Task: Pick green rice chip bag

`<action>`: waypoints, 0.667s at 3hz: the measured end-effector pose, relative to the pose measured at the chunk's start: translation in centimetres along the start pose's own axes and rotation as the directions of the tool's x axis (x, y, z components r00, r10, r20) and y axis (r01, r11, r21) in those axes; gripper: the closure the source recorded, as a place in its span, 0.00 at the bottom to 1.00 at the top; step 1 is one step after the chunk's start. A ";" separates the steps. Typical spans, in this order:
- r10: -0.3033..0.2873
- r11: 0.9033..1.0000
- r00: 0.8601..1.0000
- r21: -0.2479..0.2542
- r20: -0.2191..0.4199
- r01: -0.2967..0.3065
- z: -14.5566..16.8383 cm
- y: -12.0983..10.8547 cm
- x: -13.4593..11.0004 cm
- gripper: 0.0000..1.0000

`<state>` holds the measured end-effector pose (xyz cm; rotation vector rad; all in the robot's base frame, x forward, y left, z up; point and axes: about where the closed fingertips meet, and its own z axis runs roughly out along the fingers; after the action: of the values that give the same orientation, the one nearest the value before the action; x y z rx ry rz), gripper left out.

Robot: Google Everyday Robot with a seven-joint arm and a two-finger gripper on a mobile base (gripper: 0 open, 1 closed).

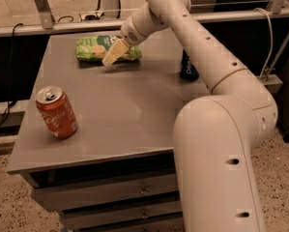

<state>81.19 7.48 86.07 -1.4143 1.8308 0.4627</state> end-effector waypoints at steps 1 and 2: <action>0.016 0.999 1.000 -0.045 0.000 -0.016 1.5 0.7 0.1 0.26; 0.006 0.999 1.000 -0.048 -0.004 -0.006 1.4 0.8 -0.2 0.49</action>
Offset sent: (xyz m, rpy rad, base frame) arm -0.0034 0.0082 0.0030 -0.0023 0.0229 0.0303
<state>80.91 8.83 85.22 -1.4425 1.8388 0.5102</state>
